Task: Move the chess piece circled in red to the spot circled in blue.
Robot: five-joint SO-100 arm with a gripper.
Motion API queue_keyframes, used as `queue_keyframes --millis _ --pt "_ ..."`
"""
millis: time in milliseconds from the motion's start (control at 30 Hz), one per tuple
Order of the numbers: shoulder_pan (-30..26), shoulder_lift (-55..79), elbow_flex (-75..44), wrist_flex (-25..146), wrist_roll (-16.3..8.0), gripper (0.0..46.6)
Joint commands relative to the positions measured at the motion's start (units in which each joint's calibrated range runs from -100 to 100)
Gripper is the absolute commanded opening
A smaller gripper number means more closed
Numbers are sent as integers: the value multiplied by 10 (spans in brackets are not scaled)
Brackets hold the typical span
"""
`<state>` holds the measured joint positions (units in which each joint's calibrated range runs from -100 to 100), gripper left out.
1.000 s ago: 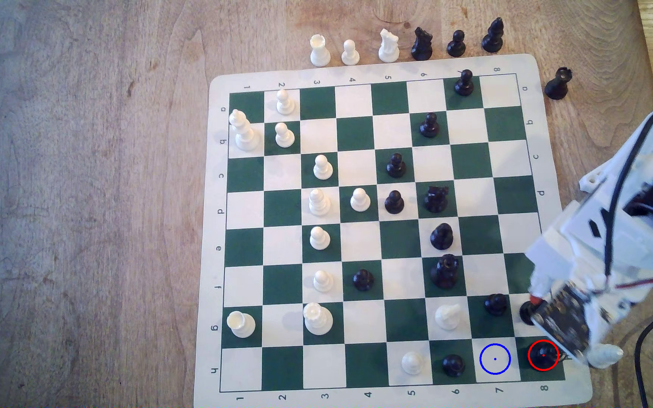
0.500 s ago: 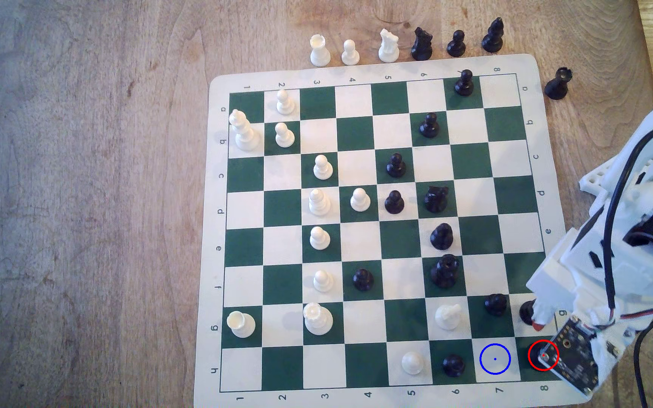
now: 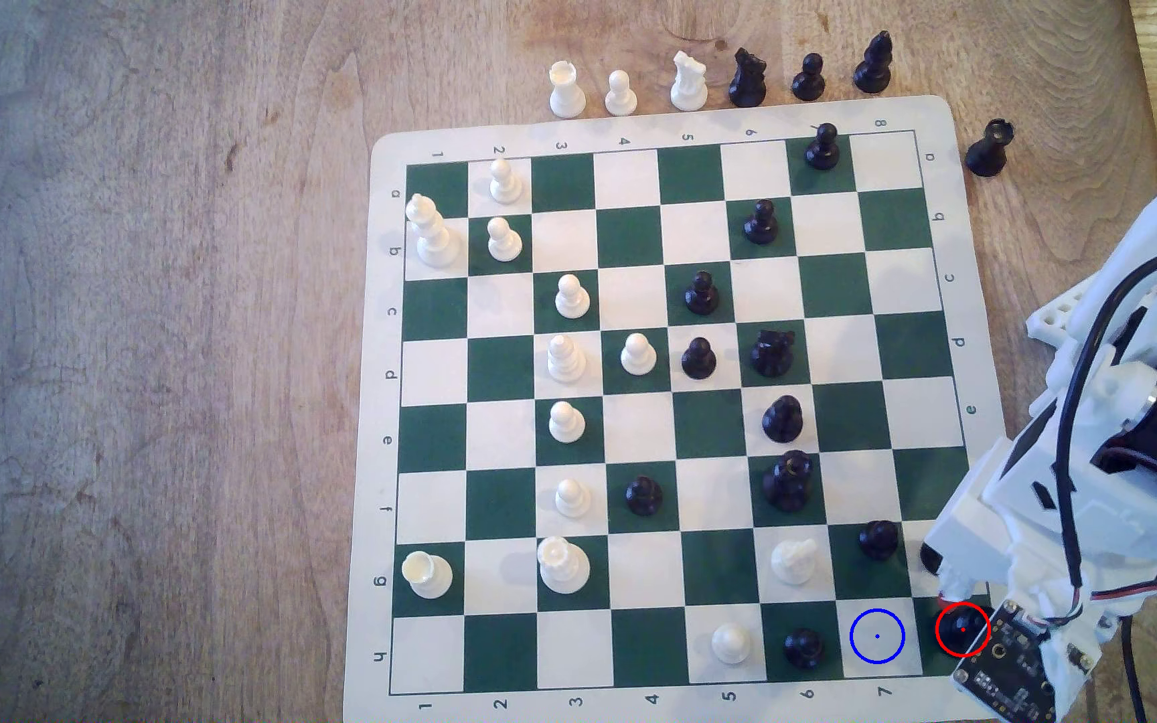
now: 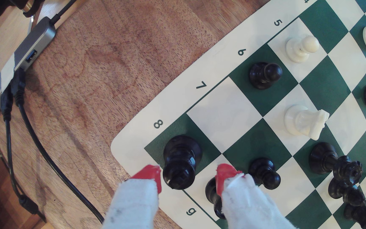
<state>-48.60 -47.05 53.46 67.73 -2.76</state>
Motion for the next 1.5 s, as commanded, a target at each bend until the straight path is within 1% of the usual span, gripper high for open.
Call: queue_keyframes --millis 0,300,733,867,1033,1467 --pt "-2 5 -32 -18 1 140" --pt "-13 43 -11 -34 1 143" --pt "-21 94 -10 -48 1 141" --pt "-21 97 -10 -49 1 141" --pt "-24 99 -10 -43 3 121" --pt "-25 98 -1 -39 3 120"
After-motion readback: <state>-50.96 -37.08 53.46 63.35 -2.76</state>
